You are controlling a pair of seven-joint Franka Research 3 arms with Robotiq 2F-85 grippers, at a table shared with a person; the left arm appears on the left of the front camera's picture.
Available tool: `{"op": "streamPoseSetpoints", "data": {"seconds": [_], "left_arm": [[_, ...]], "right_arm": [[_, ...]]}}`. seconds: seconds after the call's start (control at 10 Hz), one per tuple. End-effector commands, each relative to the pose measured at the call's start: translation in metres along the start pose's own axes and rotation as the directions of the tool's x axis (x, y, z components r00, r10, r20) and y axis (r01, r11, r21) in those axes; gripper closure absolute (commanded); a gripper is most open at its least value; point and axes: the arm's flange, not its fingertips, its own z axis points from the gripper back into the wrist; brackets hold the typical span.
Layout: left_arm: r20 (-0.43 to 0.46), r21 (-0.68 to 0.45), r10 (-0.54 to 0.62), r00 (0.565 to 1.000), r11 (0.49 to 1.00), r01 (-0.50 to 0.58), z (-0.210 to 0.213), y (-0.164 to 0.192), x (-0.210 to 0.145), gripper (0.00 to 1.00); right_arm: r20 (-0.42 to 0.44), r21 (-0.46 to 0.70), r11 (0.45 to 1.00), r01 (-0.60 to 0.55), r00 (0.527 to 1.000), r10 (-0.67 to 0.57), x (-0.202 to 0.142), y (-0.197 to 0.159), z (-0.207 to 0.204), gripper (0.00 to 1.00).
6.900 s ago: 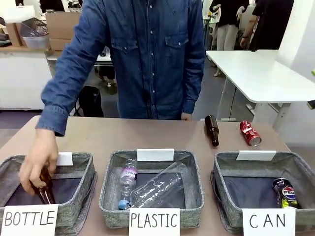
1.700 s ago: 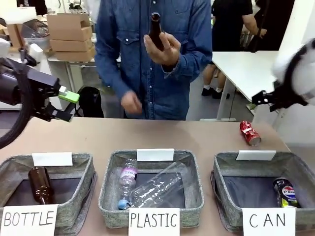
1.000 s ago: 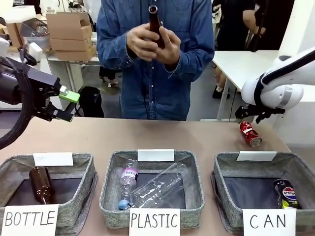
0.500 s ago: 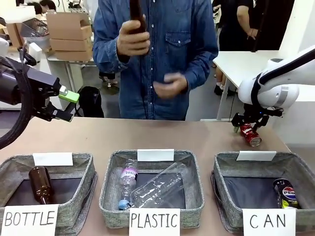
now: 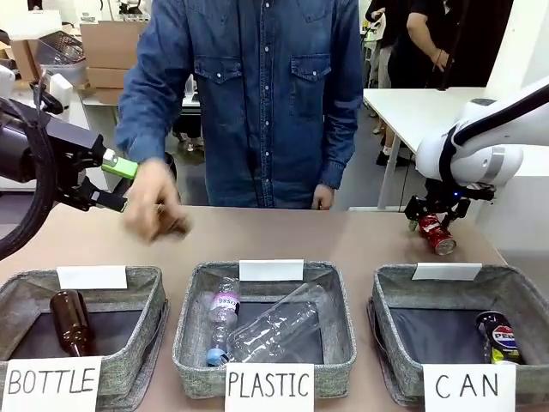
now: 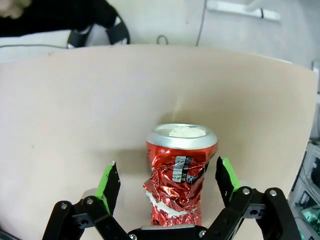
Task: Sort the can waste into the basket.
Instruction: Pick up the can waste from the table and place it in the right Fabric basket.
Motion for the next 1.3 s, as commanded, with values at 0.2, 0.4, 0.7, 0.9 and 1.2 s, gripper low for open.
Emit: {"op": "streamPoseSetpoints", "data": {"seconds": [0.2,0.4,0.7,0.9,1.2], "left_arm": [[-0.011,-0.003,-0.001,1.000,1.000,0.001,0.001,-0.001,-0.002,0.00],[-0.011,-0.003,-0.001,1.000,1.000,0.001,0.001,-0.001,-0.002,0.00],[-0.011,-0.003,-0.001,1.000,1.000,0.001,0.001,-0.001,-0.002,0.00],[-0.011,-0.003,-0.001,1.000,1.000,0.001,0.001,-0.001,-0.002,0.00],[-0.011,-0.003,-0.001,1.000,1.000,0.001,0.001,-0.001,-0.002,0.00]], "right_arm": [[-0.021,-0.032,0.999,-0.039,0.999,0.038,0.001,0.003,0.005,0.60],[-0.018,-0.022,0.998,-0.060,0.998,0.059,0.001,0.003,0.005,1.00],[0.004,-0.023,0.998,-0.066,0.998,0.066,0.001,0.002,0.004,0.99],[-0.003,-0.027,0.997,-0.067,0.998,0.067,0.001,0.001,0.004,0.99],[0.042,0.045,0.993,-0.108,0.993,0.106,-0.008,-0.002,0.046,0.99]]}}
